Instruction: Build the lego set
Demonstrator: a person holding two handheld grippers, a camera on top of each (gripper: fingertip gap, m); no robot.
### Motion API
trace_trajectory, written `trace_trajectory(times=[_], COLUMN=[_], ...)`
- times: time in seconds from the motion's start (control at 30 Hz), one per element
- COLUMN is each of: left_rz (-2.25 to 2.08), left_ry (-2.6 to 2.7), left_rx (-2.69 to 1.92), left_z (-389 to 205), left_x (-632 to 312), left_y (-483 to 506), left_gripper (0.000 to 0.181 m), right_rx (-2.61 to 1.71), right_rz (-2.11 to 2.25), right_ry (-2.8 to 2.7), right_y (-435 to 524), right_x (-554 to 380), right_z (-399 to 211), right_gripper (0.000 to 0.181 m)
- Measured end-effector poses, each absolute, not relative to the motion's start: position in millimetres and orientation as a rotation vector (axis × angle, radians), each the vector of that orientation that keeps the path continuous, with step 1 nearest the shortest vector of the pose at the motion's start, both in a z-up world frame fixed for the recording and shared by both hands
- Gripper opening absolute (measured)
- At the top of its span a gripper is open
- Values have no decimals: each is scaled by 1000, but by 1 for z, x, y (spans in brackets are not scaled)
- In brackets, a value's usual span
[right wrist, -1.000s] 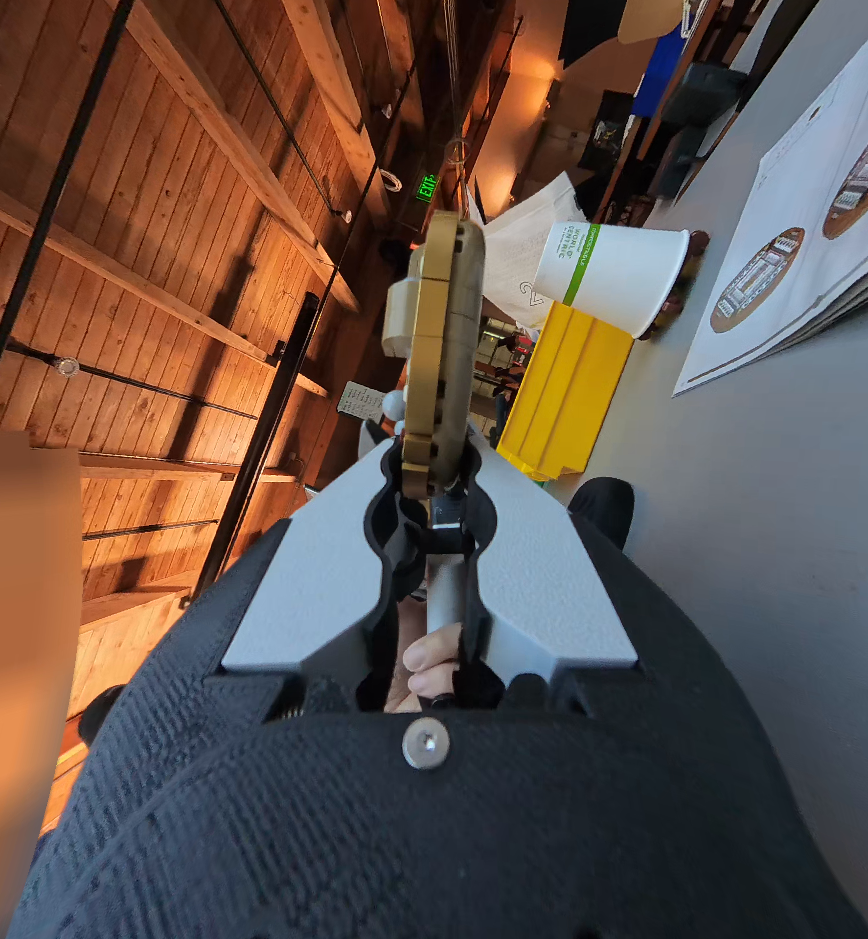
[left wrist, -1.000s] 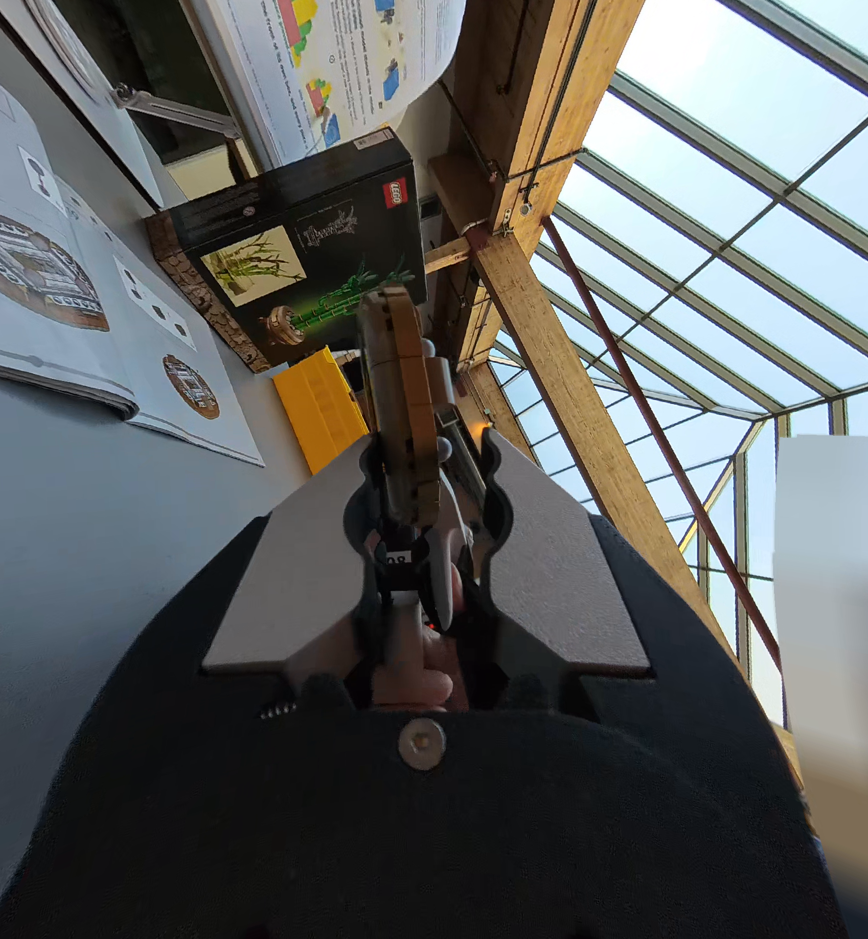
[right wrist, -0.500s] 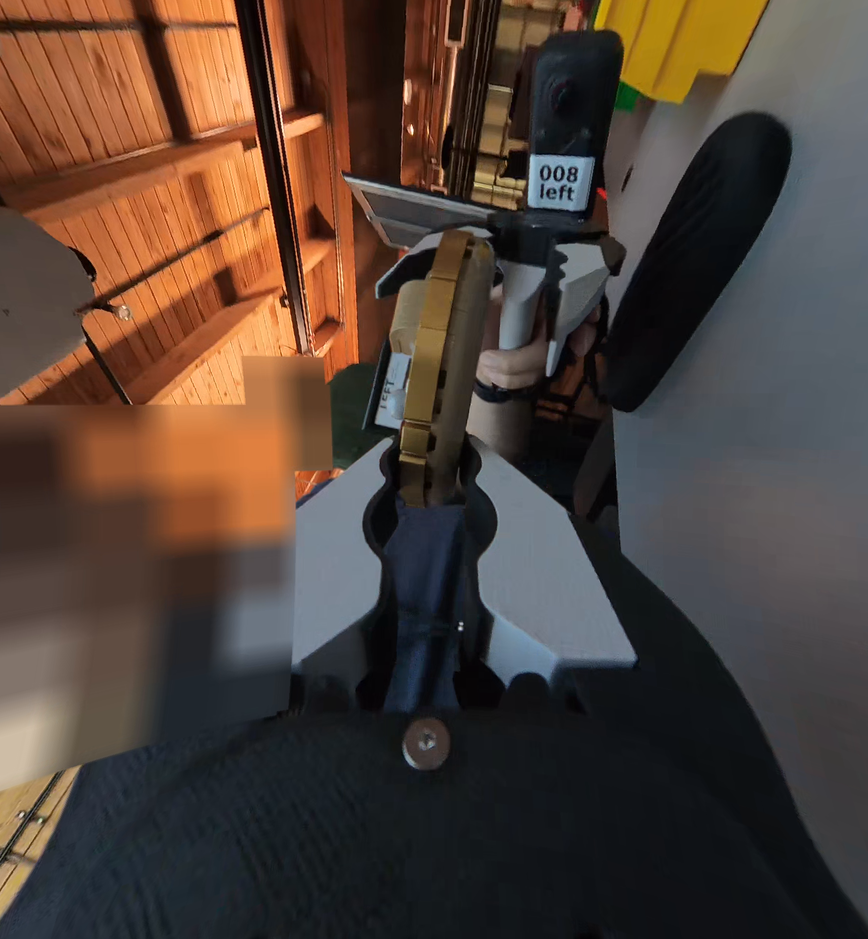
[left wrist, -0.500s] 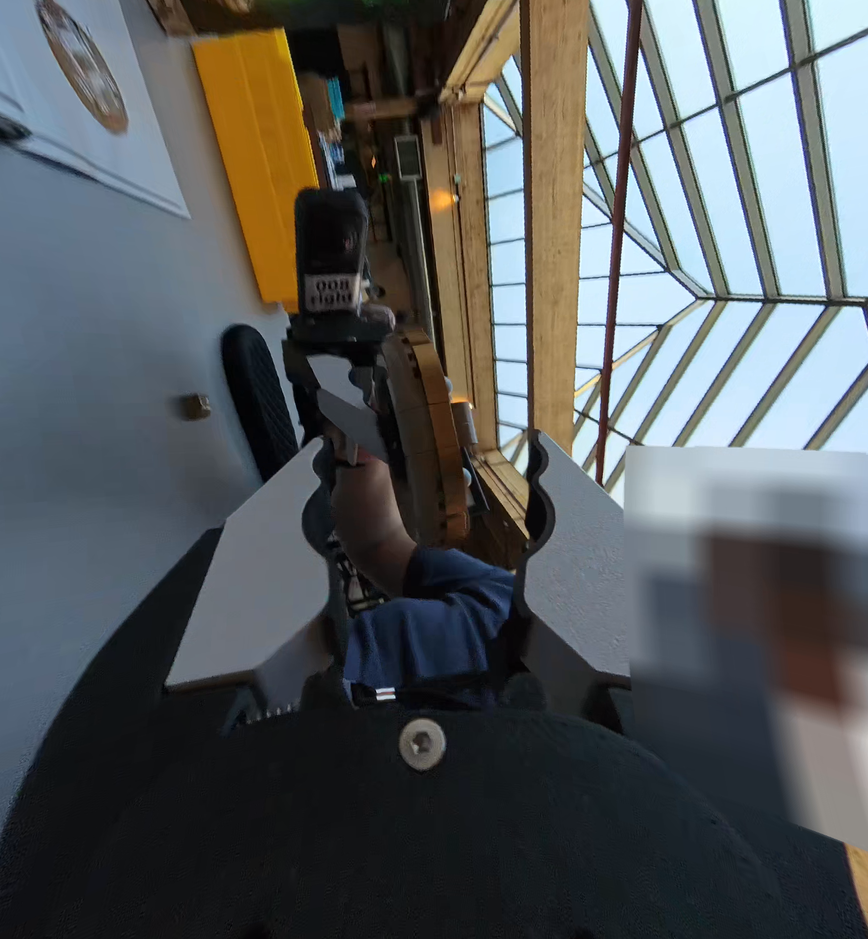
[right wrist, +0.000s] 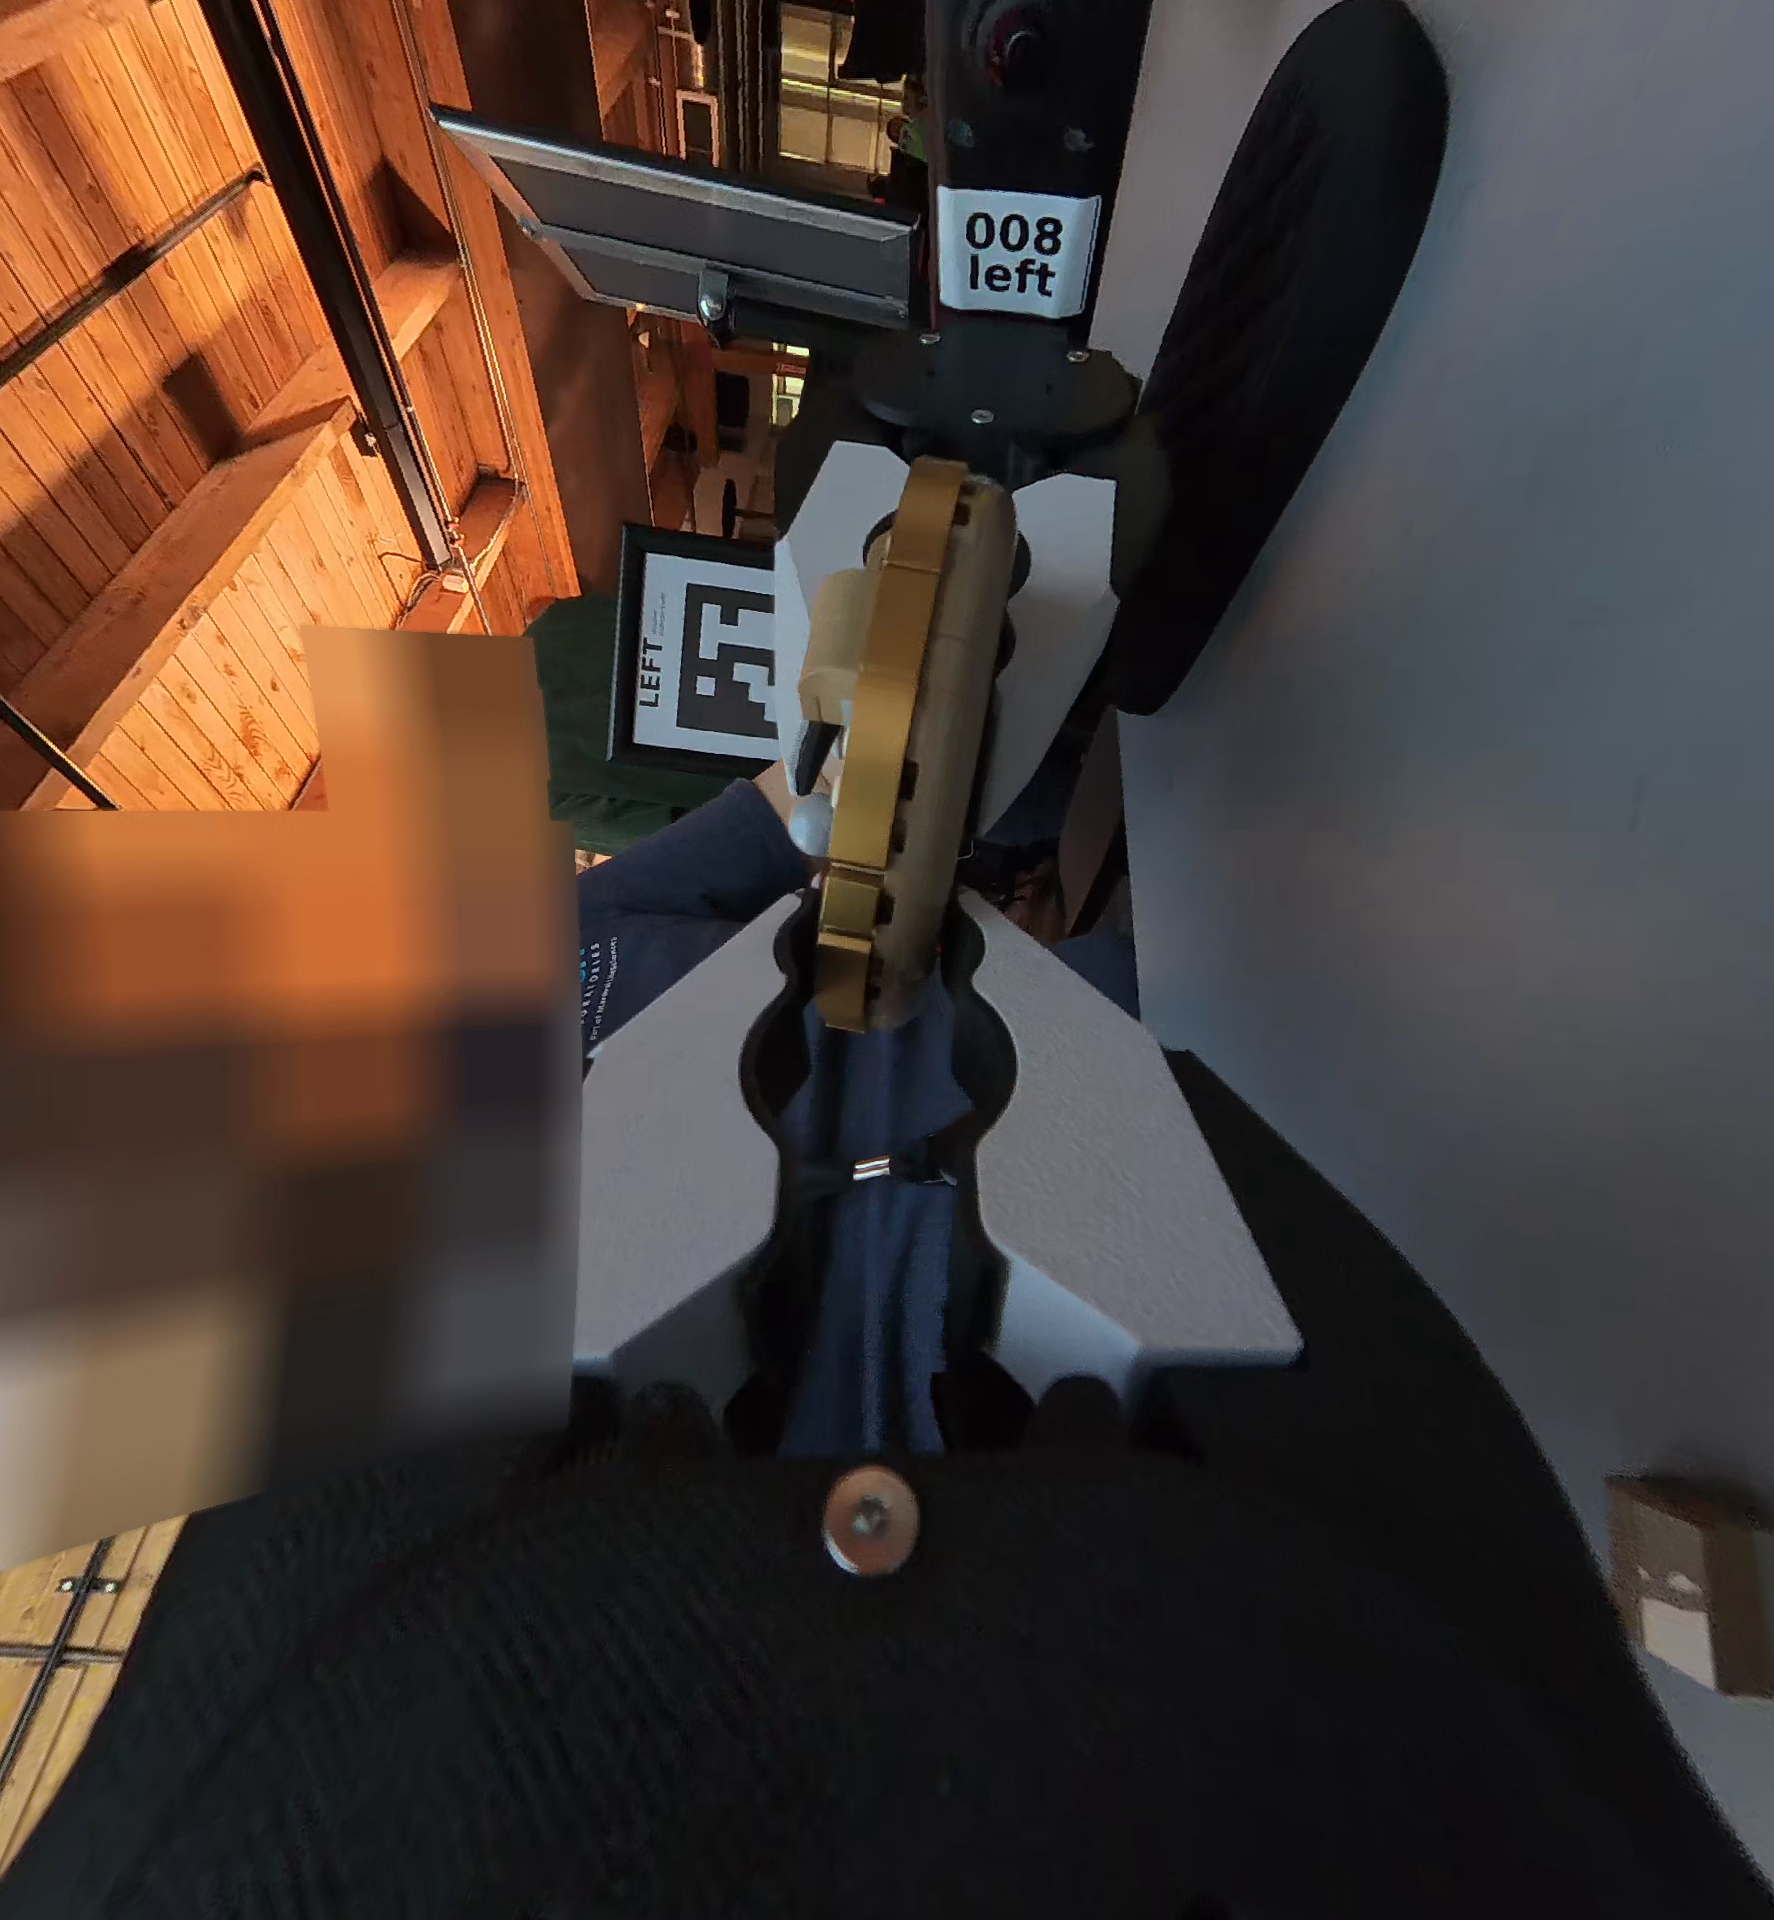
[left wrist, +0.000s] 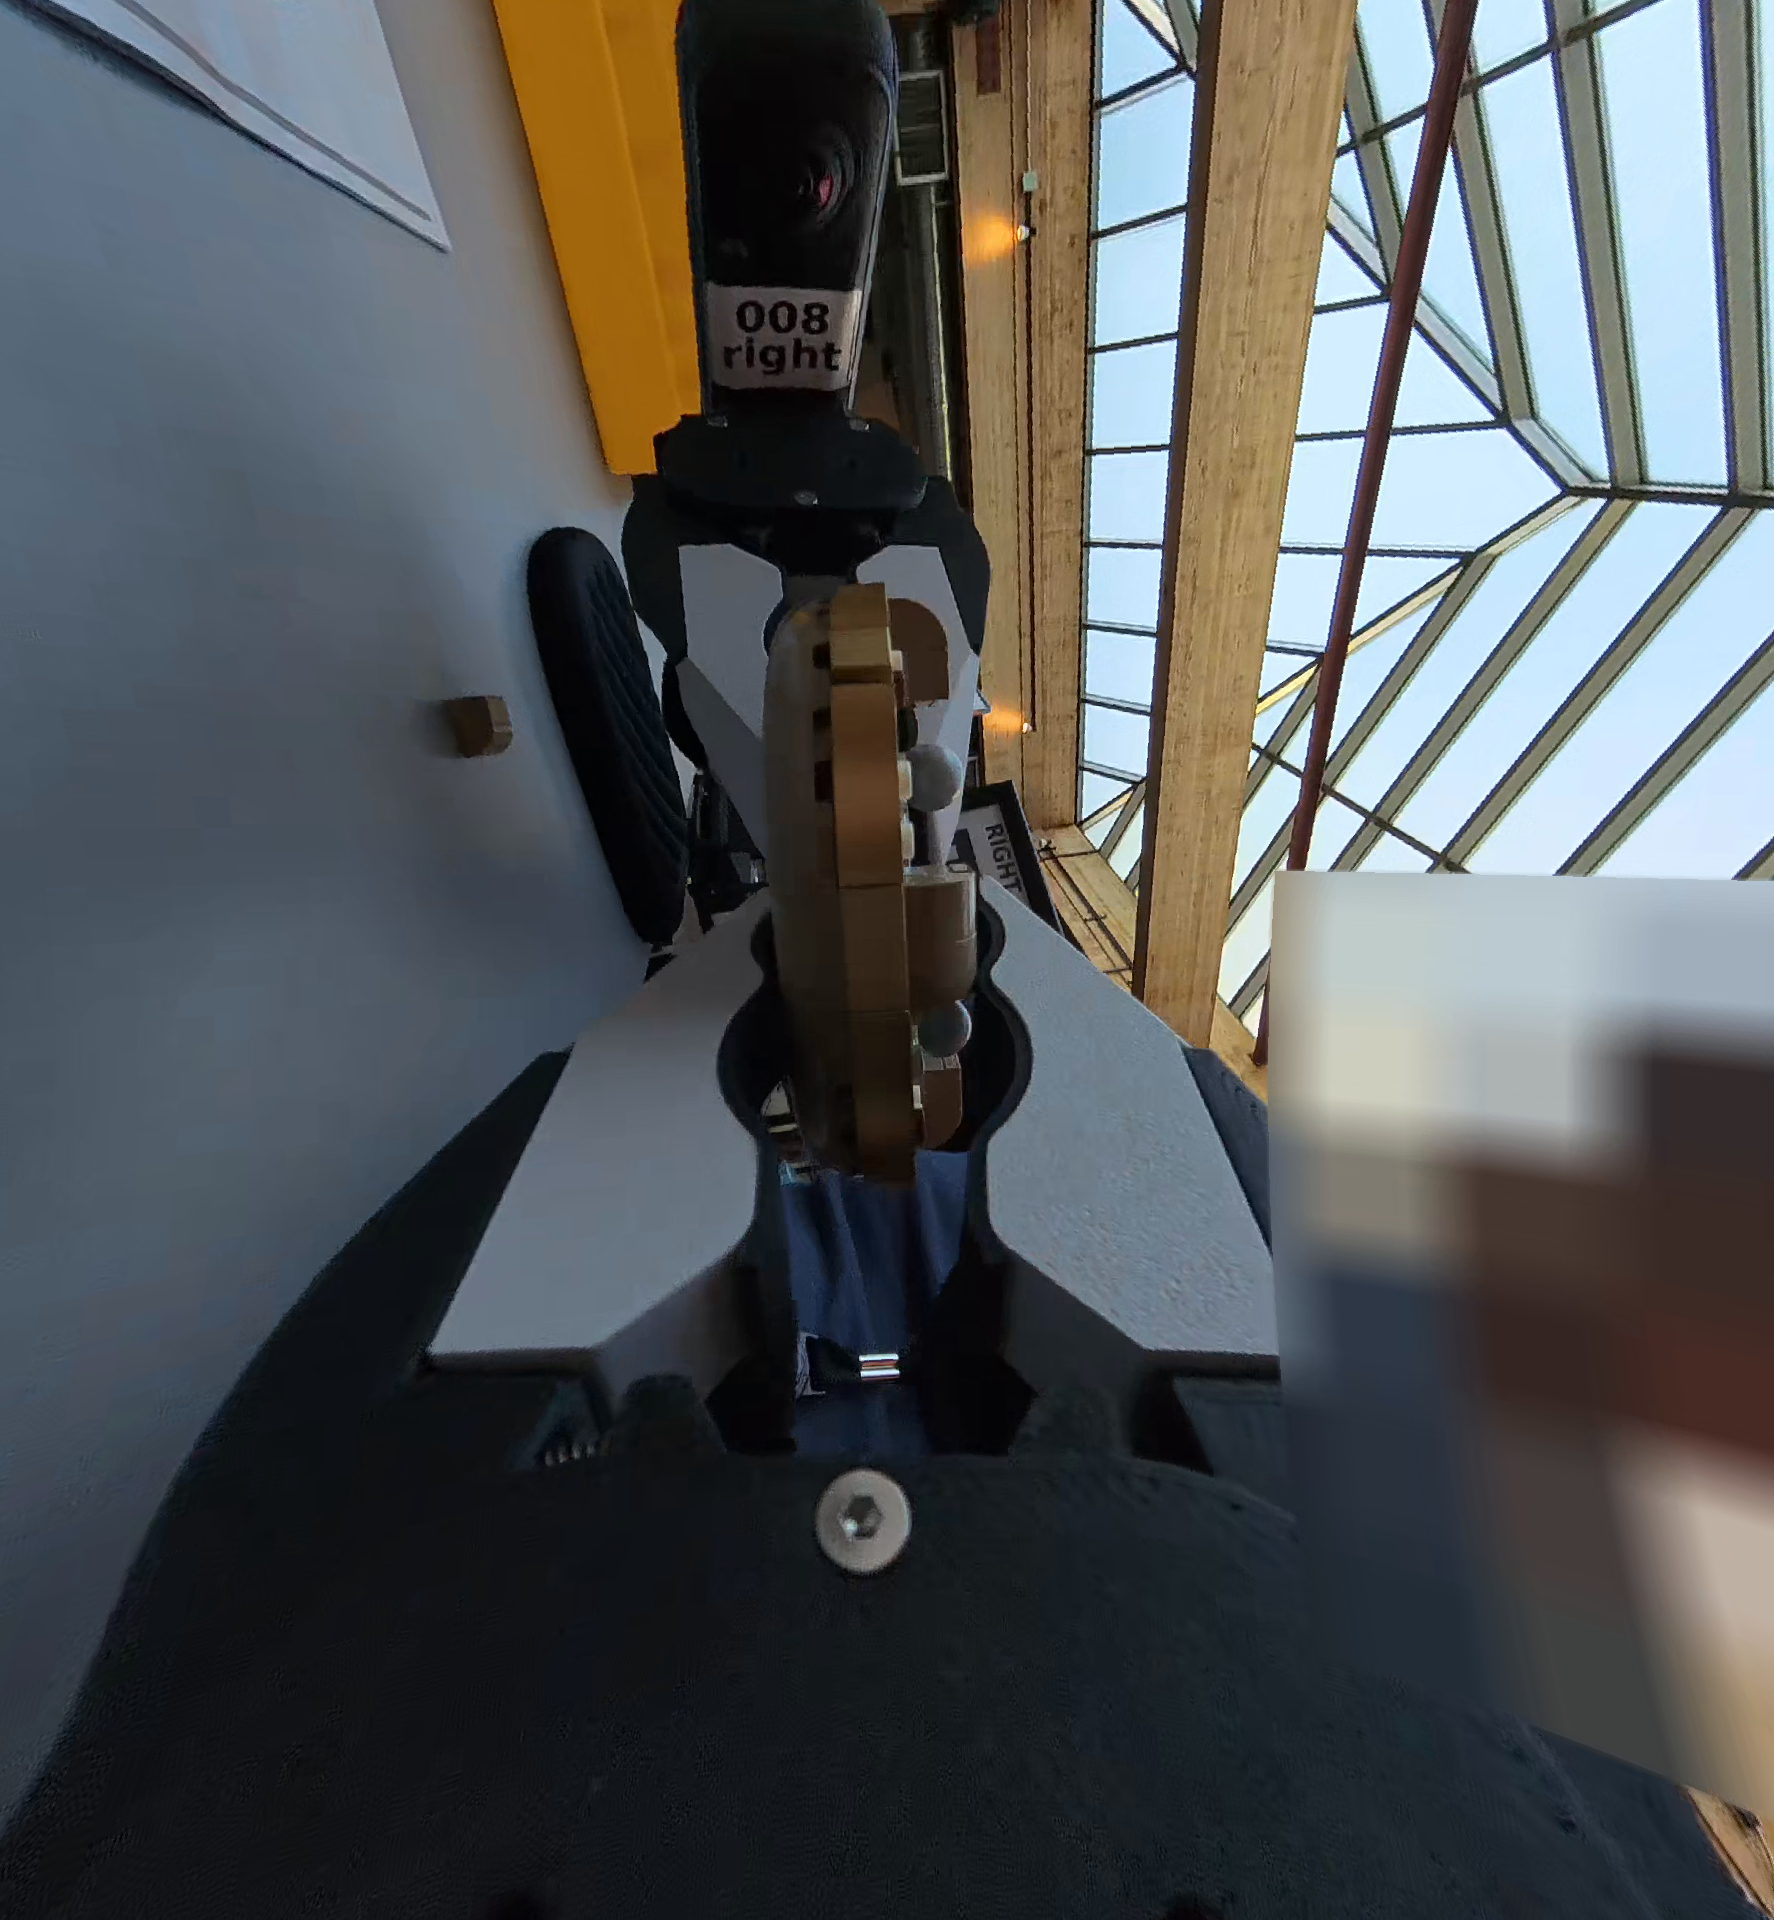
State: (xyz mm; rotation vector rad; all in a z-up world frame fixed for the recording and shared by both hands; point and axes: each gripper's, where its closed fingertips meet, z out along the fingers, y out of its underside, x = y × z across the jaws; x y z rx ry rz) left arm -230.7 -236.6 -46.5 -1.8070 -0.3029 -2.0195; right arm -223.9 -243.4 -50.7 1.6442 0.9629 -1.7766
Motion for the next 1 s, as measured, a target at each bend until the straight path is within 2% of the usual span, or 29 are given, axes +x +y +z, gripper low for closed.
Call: trace_trajectory(times=[0.03, 0.1, 0.2, 0.4, 0.47, 0.6, 0.7, 0.77, 0.8, 0.9, 1.0], left_rz=[-2011, -1978, -1973, -1944, -1902, -1833, -1824, -1817, -1807, -1780, -1784], left_ry=[-309, -308, -350, -428, -441, -444, -432, -436, -439, -432, -425], left_rx=[-1804, -1818, -1786, -1713, -1713, -1708, -1695, -1684, -1684, -1694, -1686], left_z=[-47, -52, -52, -48, -49, -47, -45, -44, -44, -43, -39], left_x=[-232, -233, -238, -260, -268, -280, -282, -283, -284, -283, -280], left_y=[-236, -238, -240, -246, -249, -250, -249, -247, -246, -247, -250], left_gripper=[29, 29, 29, 30, 30, 30, 29, 29, 30, 29, 29], right_rx=[1647, 1641, 1706, 1985, 2188, 2245, 2183, 2304, 2384, 2489, 2563], right_rz=[-1780, -1836, -1897, -2028, -1865, -1247, -1068, -981, -974, -1128, -1077], right_ry=[979, 990, 1100, 1756, 2117, 2575, 2618, 2463, 2338, 1921, 1906], right_y=[-242, -237, -226, -188, -171, -175, -186, -179, -176, -197, -207], right_x=[-225, -231, -233, -212, -193, -149, -136, -132, -133, -140, -140], right_z=[-51, -47, -48, -43, -56, -105, -130, -143, -147, -143, -146], right_gripper=[24, 46, 56, 64, 65, 55, 47, 36, 36, 25, 17])
